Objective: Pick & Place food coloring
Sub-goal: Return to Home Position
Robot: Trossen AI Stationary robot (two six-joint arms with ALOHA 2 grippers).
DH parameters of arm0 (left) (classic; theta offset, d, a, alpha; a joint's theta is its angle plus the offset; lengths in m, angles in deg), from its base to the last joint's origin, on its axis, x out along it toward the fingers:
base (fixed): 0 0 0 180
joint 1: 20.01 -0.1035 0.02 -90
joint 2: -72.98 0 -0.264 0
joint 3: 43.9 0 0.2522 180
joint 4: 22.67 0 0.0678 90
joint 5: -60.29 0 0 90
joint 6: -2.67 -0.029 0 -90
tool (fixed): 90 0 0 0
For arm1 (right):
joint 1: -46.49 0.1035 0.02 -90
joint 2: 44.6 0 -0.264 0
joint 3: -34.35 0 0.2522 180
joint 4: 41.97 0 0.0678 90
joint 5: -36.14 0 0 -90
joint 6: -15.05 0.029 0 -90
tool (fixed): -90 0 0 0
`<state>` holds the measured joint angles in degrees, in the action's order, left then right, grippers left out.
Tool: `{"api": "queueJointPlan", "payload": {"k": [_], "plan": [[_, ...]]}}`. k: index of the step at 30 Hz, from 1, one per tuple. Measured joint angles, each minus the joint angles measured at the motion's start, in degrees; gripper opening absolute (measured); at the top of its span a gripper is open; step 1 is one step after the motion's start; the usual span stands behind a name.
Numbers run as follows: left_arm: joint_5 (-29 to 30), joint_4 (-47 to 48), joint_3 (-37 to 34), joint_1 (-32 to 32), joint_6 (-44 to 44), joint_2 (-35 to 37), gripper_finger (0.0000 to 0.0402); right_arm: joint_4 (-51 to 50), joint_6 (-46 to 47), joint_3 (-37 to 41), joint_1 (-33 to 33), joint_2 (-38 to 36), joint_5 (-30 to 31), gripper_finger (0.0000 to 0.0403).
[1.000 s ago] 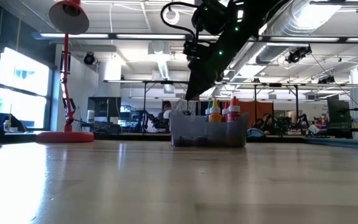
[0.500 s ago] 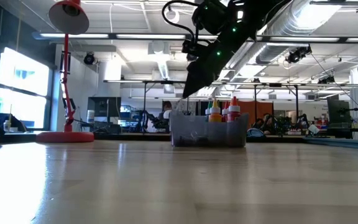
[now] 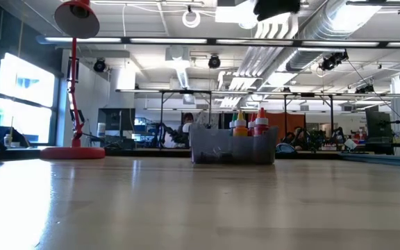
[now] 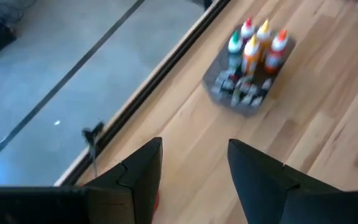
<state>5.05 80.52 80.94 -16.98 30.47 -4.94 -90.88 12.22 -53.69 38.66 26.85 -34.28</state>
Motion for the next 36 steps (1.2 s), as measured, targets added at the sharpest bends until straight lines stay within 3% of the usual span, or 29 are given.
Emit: {"api": "queueJointPlan", "payload": {"k": [5,9,12,18,21,25,36], "plan": [[8.51,-1.89,-21.48,10.58,11.6,11.79,0.0179,-0.42,2.64,10.15,5.27,-17.75,-2.77,0.0184],[10.79,-11.62,-40.55,18.44,16.07,22.33,0.0179,7.5,3.88,24.55,9.41,-32.44,-3.78,0.0185],[10.93,-24.85,-53.53,23.32,11.42,30.37,0.0179,14.51,3.66,35.18,10.97,-42.04,-3.66,0.0185],[7.4,-56.83,-74.72,27.95,-10.51,44.32,0.0179,24.85,-0.02,50.21,11.49,-57.35,-6.56,0.0185],[3.05,-68.55,-82.29,28.15,-18.29,50.67,0.0179,26.01,0.1,54.52,11.49,-62.92,-8.66,0.0185],[-0.33,-77.25,-90.15,28.15,-22.58,58.12,0.0179,26.38,1.41,58.42,11.49,-68.27,-10.76,0.0184],[-0.89,-80.72,-102.88,28.13,-24.01,74.07,0.0179,26.97,2.96,65.14,11.49,-70.79,-11.17,0.0185]]}}
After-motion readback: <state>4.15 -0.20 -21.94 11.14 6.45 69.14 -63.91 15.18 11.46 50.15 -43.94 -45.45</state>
